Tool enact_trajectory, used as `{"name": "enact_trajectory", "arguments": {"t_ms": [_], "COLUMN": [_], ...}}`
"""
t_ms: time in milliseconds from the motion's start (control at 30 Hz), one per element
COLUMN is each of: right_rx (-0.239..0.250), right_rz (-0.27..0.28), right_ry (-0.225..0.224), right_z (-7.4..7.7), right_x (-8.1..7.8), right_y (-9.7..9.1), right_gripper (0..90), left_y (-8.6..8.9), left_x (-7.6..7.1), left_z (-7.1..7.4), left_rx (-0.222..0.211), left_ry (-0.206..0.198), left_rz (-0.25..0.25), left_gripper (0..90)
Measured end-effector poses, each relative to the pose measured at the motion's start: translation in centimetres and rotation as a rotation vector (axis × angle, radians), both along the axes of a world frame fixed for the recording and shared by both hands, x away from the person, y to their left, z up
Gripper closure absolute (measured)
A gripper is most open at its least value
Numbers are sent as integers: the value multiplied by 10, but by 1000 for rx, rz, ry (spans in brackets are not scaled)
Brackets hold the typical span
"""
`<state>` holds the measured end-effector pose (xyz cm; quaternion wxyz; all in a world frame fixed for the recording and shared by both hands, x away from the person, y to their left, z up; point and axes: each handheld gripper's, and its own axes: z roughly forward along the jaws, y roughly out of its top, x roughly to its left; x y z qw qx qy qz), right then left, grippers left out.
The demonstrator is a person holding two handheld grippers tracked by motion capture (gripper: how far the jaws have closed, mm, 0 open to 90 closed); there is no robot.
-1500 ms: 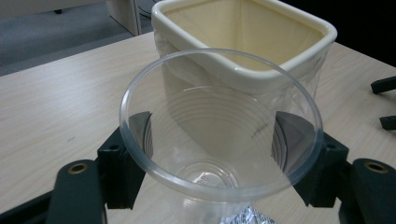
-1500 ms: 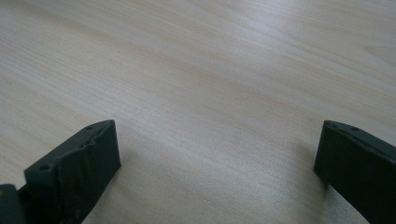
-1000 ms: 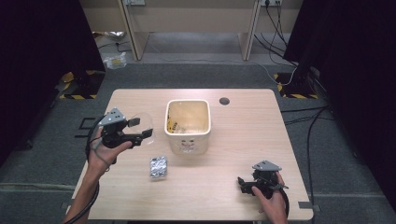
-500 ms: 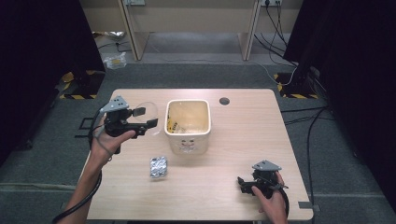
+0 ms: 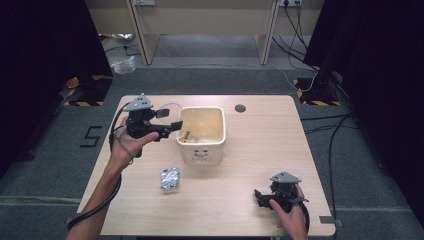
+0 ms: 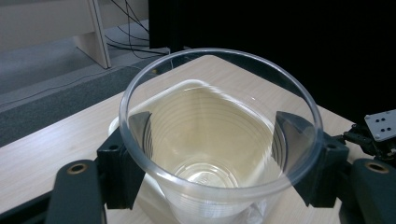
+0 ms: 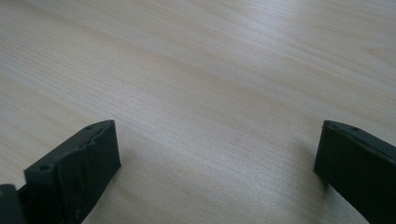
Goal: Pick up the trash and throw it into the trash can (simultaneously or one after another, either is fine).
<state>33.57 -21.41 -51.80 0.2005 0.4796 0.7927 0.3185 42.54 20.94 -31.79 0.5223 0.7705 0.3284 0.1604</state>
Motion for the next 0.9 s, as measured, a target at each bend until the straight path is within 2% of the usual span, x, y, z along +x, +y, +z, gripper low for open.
{"name": "enact_trajectory", "arguments": {"t_ms": [167, 567, 700, 900], "right_rx": [1, 3, 3, 3], "right_rz": [0, -1, -1, -1], "right_ry": [-1, 2, 2, 0], "right_z": [0, 0, 0, 0], "right_x": [0, 0, 0, 0], "right_y": [0, 0, 0, 0], "right_gripper": [3, 3, 3, 3], "left_y": [-12, -38, -43, -51], "left_x": [4, 21, 26, 35], "left_z": [1, -9, -14, -27], "left_rx": [-1, 5, 14, 53], "left_ry": [-3, 23, 32, 54], "left_rz": [-14, -30, -33, -25], "left_gripper": [288, 287, 286, 284]}}
